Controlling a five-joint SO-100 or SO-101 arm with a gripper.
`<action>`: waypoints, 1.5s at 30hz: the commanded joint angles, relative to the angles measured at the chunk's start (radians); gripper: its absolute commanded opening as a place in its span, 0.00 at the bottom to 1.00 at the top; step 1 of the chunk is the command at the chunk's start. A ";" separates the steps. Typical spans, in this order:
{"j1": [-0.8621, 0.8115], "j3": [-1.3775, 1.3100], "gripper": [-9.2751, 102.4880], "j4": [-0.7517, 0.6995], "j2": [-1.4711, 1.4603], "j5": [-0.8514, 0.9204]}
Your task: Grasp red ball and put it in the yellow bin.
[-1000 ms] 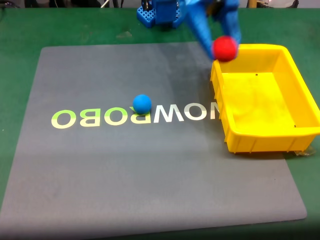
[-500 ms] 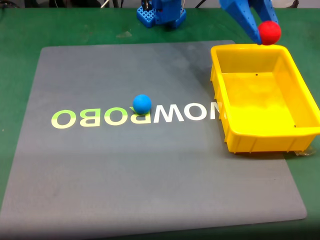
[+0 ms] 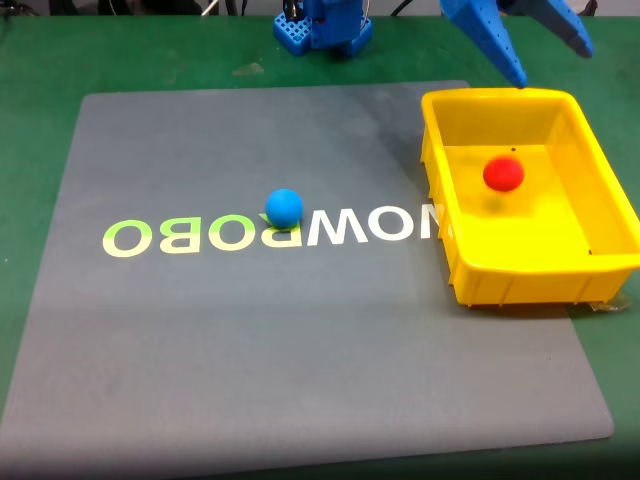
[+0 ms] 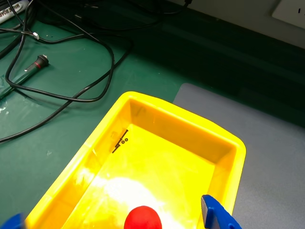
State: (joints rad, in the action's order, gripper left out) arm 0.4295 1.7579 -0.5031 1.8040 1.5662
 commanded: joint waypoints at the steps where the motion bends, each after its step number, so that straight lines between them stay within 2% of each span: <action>1: -0.005 -0.015 0.48 0.029 0.041 -0.009; 10: -0.032 0.057 0.46 0.023 0.126 0.017; 16: -0.092 0.402 0.31 -0.009 0.463 0.058; 19: -0.143 0.617 0.18 -0.034 0.667 0.086; 23: -0.229 0.857 0.08 -0.150 0.930 0.133; 30: -0.336 1.129 0.08 -0.347 1.278 0.186; 37: -0.388 1.226 0.08 -0.551 1.416 0.181; 45: -0.457 1.319 0.08 -0.690 1.519 0.222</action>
State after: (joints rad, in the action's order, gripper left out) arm -0.0107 3.0526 -1.1582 3.2919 1.7840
